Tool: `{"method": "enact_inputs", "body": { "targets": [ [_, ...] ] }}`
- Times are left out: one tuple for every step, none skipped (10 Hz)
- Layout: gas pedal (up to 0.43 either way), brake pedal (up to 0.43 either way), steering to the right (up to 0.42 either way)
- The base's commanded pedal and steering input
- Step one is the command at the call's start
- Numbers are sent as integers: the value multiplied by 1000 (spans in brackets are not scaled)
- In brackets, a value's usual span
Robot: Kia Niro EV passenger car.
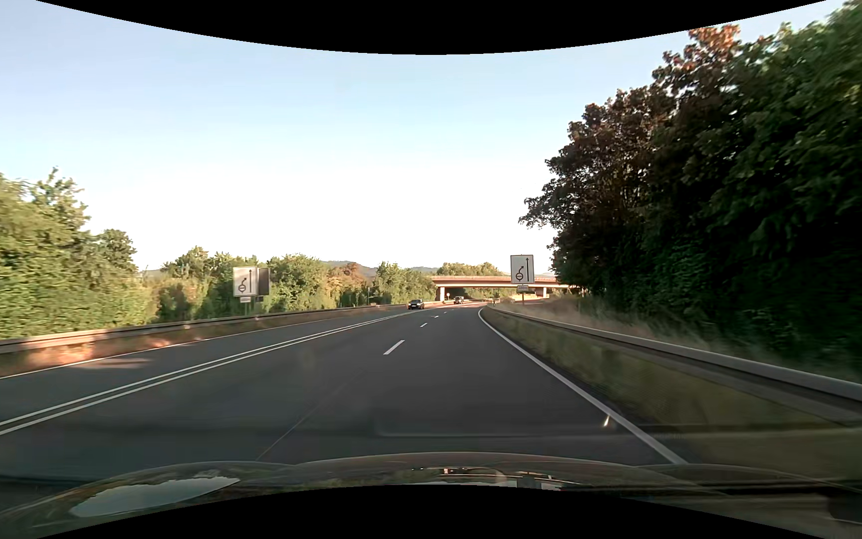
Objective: Follow the waypoints while adhering to traffic rules and regulations
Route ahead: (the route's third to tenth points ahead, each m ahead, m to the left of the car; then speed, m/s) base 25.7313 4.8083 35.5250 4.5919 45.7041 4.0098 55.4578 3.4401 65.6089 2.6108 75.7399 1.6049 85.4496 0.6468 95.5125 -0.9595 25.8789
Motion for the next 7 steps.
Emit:
{"method": "enact_inputs", "body": {
  "targets": [
    [138, 0, 9],
    [130, 0, 9],
    [118, 0, 9],
    [118, 0, 9],
    [118, 0, 9],
    [118, 0, 9],
    [118, 0, 9]
  ]
}}
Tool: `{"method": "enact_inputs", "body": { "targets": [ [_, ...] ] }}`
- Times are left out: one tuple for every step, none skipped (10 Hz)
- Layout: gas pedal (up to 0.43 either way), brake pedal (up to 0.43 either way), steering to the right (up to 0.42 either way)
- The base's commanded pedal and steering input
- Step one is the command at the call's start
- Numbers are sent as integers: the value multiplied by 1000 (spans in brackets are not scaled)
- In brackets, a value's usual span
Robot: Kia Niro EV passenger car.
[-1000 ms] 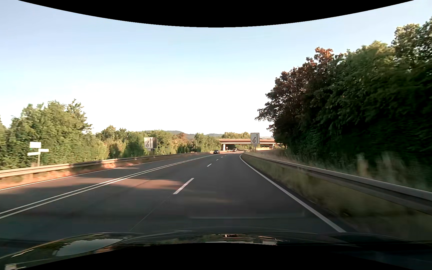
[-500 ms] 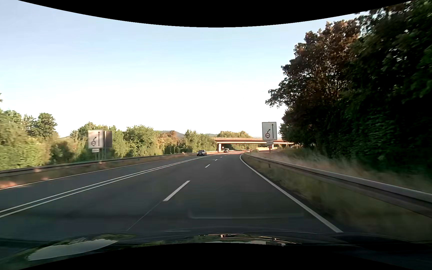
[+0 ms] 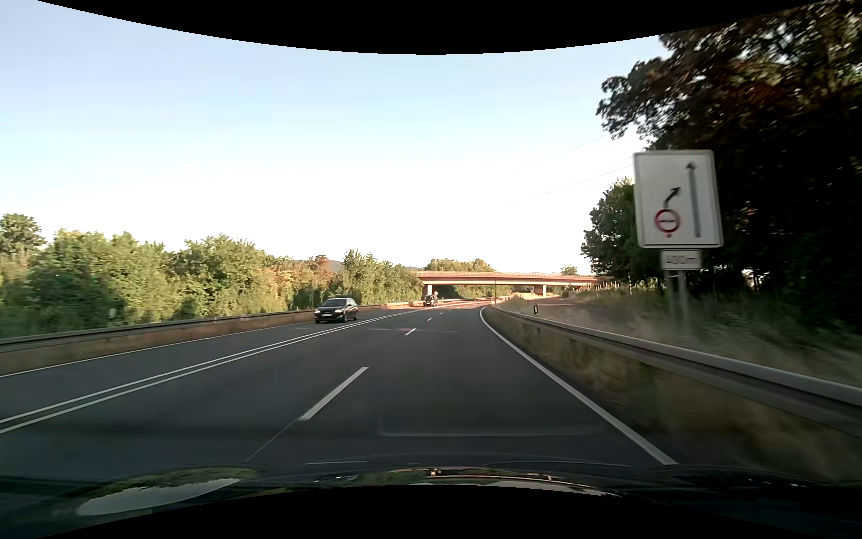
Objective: Follow the waypoints while adhering to traffic rules and regulations
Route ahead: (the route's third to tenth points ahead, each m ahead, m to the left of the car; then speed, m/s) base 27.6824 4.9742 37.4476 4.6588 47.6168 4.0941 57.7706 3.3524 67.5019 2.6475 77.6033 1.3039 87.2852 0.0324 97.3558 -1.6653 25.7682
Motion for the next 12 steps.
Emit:
{"method": "enact_inputs", "body": {
  "targets": [
    [118, 0, 9],
    [110, 0, 9],
    [98, 0, 9],
    [98, 0, 9],
    [98, 0, 9],
    [98, 0, 9],
    [98, 0, 9],
    [98, 0, 10],
    [98, 0, 11],
    [98, 0, 11],
    [98, 0, 12],
    [98, 0, 12]
  ]
}}
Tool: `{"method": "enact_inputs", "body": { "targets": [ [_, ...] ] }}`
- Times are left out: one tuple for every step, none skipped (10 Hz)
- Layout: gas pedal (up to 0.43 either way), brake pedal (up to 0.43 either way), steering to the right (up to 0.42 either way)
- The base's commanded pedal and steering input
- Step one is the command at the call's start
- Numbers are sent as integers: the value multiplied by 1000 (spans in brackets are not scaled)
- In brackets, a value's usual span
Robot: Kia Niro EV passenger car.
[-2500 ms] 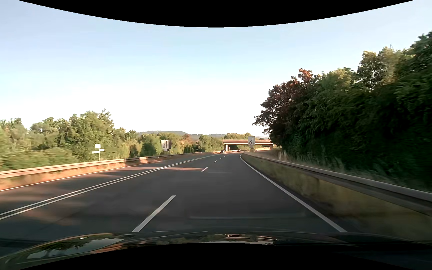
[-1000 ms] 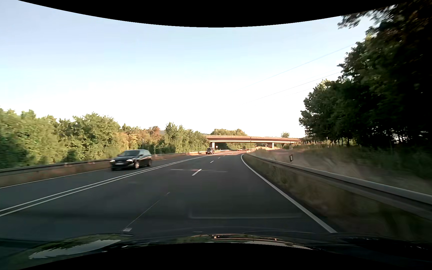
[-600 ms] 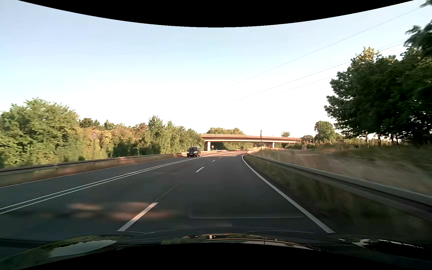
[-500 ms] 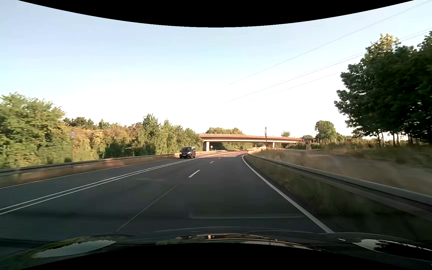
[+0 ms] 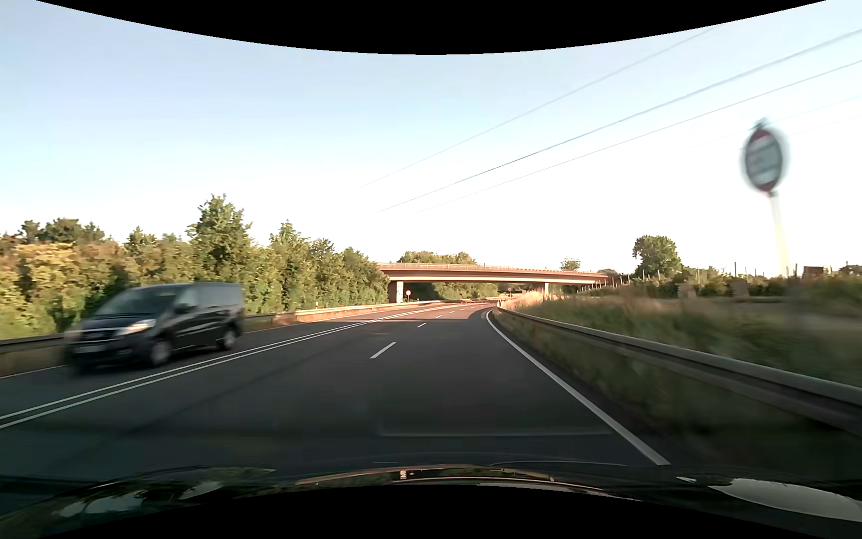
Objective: Follow the waypoints while adhering to traffic rules and regulations
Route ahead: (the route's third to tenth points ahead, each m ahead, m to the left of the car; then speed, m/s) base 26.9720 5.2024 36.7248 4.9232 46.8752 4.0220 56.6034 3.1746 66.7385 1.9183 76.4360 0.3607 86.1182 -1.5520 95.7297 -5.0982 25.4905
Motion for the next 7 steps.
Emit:
{"method": "enact_inputs", "body": {
  "targets": [
    [98, 0, 14],
    [98, 0, 15],
    [110, 0, 15],
    [110, 0, 15],
    [110, 0, 15],
    [118, 0, 15],
    [118, 0, 15]
  ]
}}
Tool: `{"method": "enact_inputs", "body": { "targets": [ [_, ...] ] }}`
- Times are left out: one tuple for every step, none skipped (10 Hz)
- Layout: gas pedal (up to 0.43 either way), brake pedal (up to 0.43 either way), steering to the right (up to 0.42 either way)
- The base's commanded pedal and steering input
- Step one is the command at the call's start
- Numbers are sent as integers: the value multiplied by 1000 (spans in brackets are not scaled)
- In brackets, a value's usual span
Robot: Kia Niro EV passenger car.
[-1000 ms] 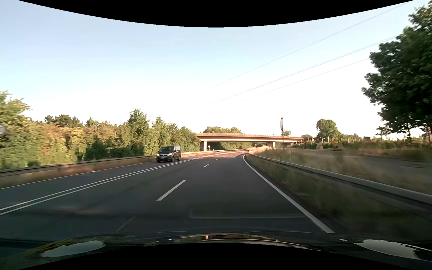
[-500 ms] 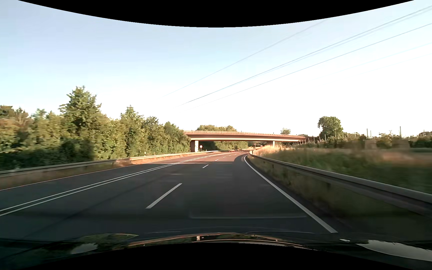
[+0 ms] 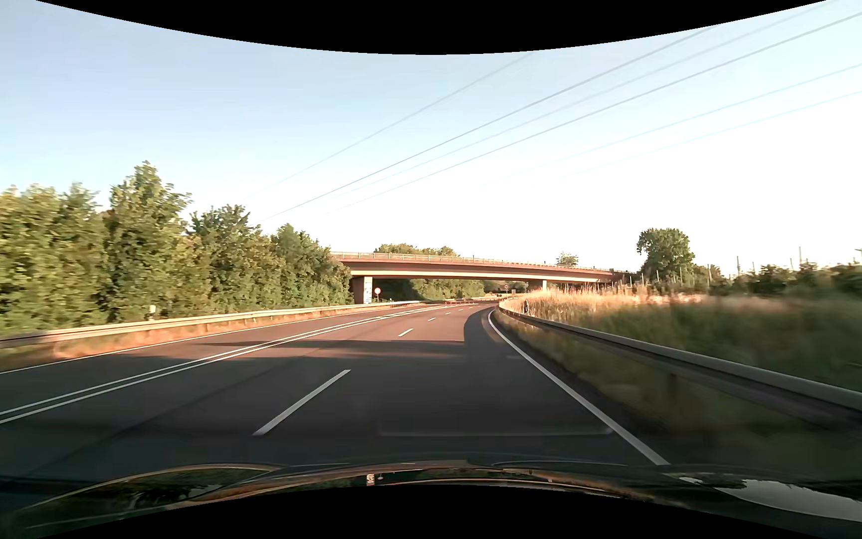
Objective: Follow the waypoints while adhering to traffic rules and regulations
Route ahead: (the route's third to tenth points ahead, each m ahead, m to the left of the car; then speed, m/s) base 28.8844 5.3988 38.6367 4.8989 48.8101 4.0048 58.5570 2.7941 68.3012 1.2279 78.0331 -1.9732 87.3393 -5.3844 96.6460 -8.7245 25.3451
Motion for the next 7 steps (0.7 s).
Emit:
{"method": "enact_inputs", "body": {
  "targets": [
    [118, 0, 16],
    [130, 0, 16],
    [130, 0, 16],
    [130, 0, 16],
    [130, 0, 17],
    [130, 0, 16],
    [138, 0, 16]
  ]
}}
